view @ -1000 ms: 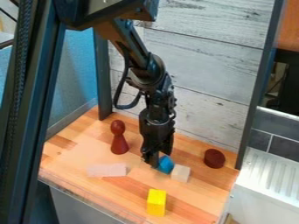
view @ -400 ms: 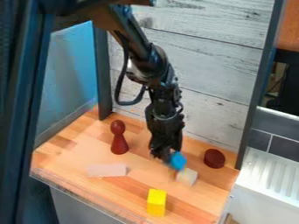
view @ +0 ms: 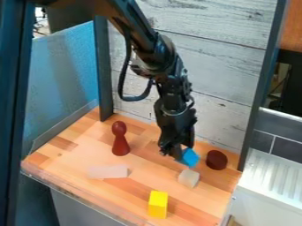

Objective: Put the blue object on top of the yellow object

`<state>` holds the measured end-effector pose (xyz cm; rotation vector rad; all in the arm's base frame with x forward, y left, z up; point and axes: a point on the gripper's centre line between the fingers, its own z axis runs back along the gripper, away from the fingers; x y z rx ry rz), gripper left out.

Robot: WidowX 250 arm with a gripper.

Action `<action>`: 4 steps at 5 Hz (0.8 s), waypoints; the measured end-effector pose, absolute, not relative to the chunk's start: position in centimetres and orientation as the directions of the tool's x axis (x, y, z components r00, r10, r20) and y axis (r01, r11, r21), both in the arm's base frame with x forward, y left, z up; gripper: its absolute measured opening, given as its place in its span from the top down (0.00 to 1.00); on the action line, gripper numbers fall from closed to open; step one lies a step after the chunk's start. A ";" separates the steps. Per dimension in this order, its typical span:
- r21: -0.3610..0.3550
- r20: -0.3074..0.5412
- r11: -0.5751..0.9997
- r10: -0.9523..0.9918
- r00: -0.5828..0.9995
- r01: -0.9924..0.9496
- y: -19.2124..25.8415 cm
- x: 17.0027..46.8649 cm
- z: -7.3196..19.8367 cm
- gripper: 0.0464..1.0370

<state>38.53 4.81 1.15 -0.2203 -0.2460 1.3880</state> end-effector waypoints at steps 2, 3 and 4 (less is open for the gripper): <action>-0.284 0.038 0.181 0.983 0.177 -0.941 5.2 34.9 1.4 0.54; -0.303 0.037 0.199 0.980 0.197 -0.932 5.6 33.0 2.3 0.54; -0.311 0.035 0.221 0.975 0.221 -0.924 5.4 31.9 2.7 0.54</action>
